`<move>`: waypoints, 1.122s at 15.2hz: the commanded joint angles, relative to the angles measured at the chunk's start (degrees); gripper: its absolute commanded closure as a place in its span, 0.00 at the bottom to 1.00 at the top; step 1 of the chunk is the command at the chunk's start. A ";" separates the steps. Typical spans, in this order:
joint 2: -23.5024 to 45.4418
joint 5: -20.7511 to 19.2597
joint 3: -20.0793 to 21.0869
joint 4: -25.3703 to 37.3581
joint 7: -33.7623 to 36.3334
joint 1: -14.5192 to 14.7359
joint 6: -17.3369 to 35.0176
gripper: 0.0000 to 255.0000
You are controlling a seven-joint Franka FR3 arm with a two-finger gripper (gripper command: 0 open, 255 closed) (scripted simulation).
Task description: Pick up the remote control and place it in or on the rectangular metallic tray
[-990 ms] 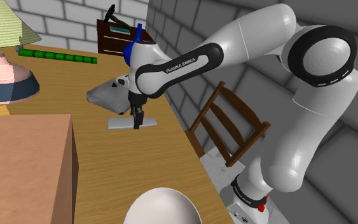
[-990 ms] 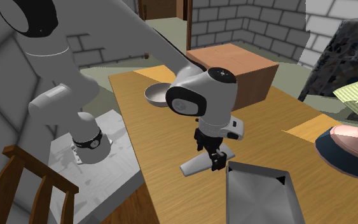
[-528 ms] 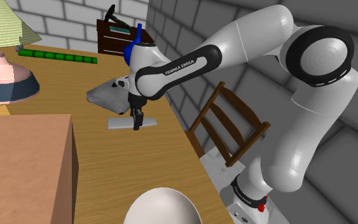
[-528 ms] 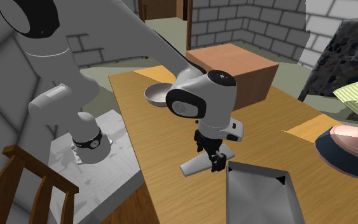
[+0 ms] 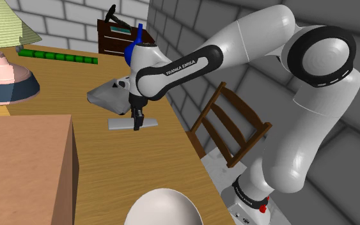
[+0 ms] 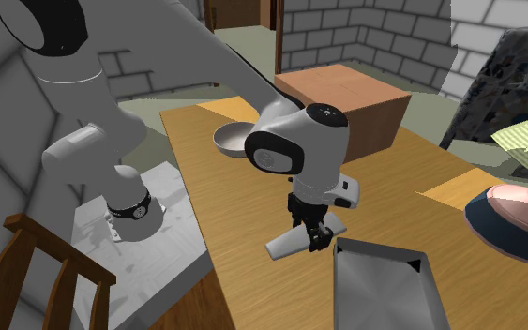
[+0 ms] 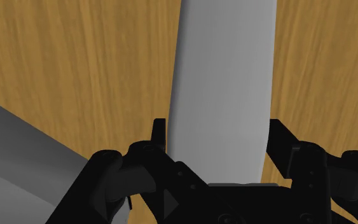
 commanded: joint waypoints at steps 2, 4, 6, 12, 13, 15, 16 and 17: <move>0.00 0.00 0.00 0.00 0.00 0.00 0.01 1.00; -0.48 0.10 0.02 0.23 -0.07 -0.02 -0.70 1.00; -1.40 0.27 0.05 0.76 -0.18 -0.05 -2.15 1.00; -3.90 0.73 0.09 2.66 -0.47 -0.12 -6.52 1.00; -4.28 0.80 0.10 3.02 -0.51 -0.13 -7.25 1.00; -5.00 0.92 0.10 3.77 -0.59 -0.15 -8.72 1.00; -5.34 0.98 0.10 4.17 -0.62 -0.16 -9.46 1.00; -5.67 1.03 0.10 4.58 -0.66 -0.17 -10.19 1.00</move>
